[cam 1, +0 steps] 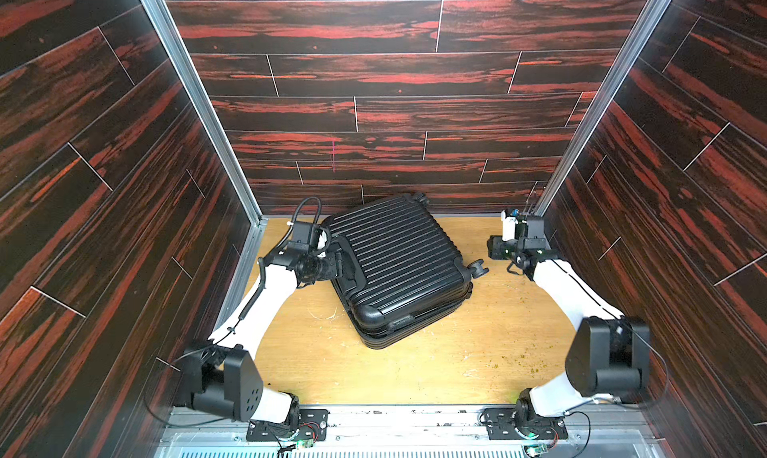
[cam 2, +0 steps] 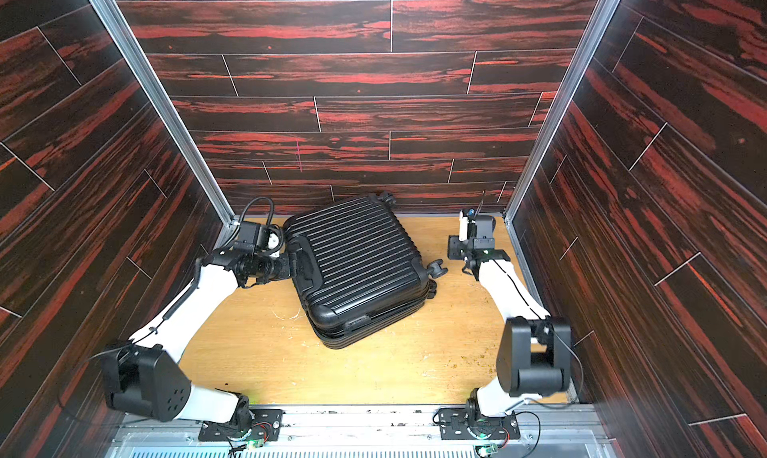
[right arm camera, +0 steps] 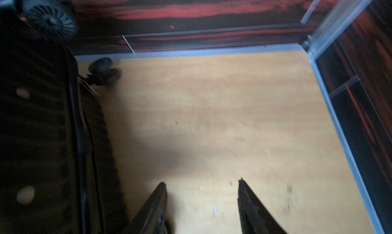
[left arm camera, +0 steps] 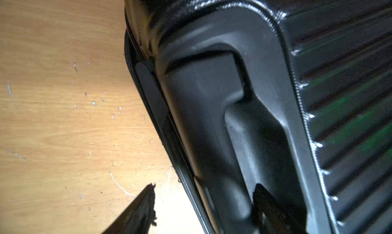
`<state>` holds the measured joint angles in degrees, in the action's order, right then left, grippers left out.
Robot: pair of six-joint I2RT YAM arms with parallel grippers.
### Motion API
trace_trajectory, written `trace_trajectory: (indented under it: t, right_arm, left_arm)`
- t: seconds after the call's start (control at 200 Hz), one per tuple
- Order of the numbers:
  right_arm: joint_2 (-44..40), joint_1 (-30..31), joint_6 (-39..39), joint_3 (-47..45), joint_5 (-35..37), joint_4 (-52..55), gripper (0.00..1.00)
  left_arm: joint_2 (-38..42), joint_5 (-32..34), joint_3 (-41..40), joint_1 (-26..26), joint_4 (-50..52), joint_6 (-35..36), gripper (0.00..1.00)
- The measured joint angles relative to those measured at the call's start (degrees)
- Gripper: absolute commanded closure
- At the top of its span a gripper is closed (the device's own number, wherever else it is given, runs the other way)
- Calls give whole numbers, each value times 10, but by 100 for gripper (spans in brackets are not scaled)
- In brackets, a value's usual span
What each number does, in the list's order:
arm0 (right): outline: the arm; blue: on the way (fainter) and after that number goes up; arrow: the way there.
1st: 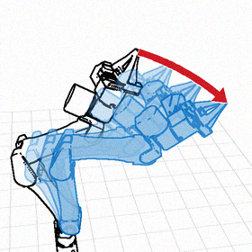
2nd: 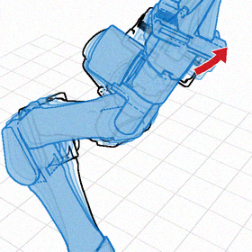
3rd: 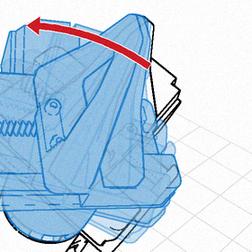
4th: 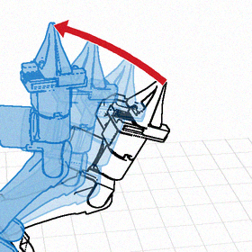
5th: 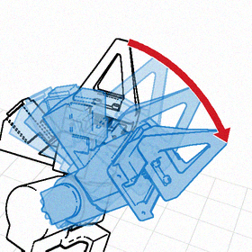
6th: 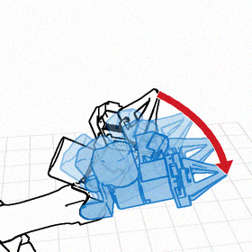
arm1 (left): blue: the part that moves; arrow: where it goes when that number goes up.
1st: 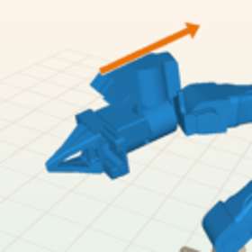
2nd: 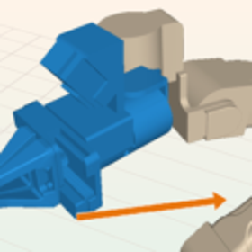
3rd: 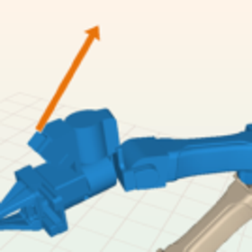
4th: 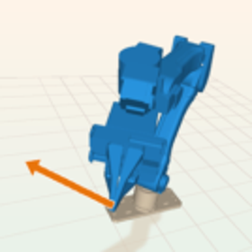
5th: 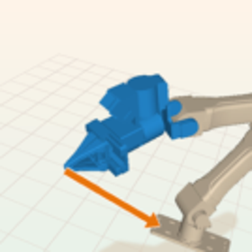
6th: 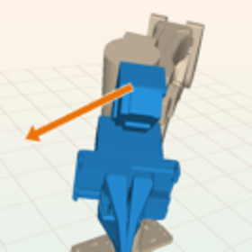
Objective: Close the suitcase zippers
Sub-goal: Adjust the suitcase at the center of the board.
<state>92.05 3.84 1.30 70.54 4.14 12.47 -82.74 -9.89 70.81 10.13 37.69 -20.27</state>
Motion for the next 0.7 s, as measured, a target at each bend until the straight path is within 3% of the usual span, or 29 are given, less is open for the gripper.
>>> trace_trajectory:
  t: [0.311,0.696]
  right_arm:
    - [83,9,-60,85,-119,40,45]
    - [66,47,-61,5,-186,21,46]
  left_arm:
    - [-32,-30,-4,-1,-19,-28,28]
    - [-86,-41,51,-2,1,-22,32]
